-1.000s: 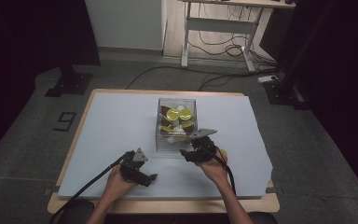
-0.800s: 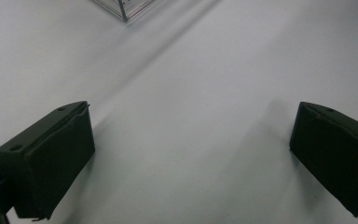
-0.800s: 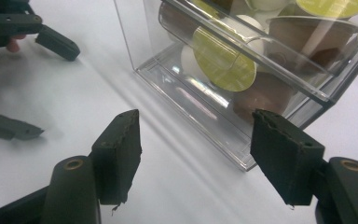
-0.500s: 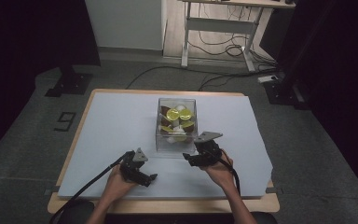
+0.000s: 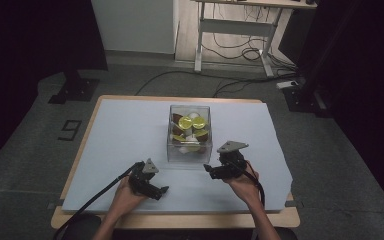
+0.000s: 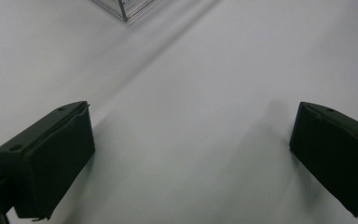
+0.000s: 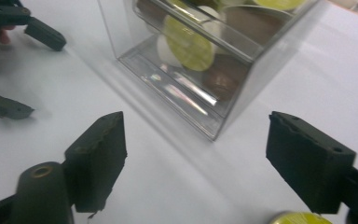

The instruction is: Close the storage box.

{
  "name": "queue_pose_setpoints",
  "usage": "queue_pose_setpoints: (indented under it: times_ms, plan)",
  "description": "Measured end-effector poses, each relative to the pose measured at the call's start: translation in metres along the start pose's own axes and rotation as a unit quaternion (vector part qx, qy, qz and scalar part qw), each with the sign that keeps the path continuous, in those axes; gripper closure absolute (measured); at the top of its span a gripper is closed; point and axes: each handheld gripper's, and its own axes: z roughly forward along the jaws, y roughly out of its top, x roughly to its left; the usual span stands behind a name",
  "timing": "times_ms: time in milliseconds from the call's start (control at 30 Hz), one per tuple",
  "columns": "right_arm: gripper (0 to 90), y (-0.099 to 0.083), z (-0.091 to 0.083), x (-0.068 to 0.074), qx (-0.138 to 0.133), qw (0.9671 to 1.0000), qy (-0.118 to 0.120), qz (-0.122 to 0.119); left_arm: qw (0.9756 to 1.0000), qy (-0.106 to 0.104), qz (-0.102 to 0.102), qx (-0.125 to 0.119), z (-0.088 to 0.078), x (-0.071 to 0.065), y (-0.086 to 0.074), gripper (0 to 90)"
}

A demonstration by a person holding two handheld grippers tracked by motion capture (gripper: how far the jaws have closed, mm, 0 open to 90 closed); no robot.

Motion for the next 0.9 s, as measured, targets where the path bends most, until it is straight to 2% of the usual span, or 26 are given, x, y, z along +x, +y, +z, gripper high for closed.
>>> queue_pose_setpoints:
  times_ms: [100,533,733,900]
  plan:
    - [14.4,-0.004,-0.005,-0.005,0.0,0.9999,-0.01,0.012,1.0,0.0,0.0,0.0,0.0,0.0,0.0,0.0]
    - [12.0,-0.015,-0.021,-0.017,0.001,0.9992,-0.032,0.023,1.0,0.0,0.0,0.0,0.0,0.0,0.0,0.0]
    - [10.1,-0.023,-0.033,-0.028,-0.005,0.9981,-0.043,0.043,1.0,0.0,0.0,0.0,0.0,0.0,0.0,0.0]
    - [9.0,-0.03,-0.039,-0.034,-0.002,0.9976,-0.05,0.048,1.0,0.0,0.0,0.0,0.0,0.0,0.0,0.0]
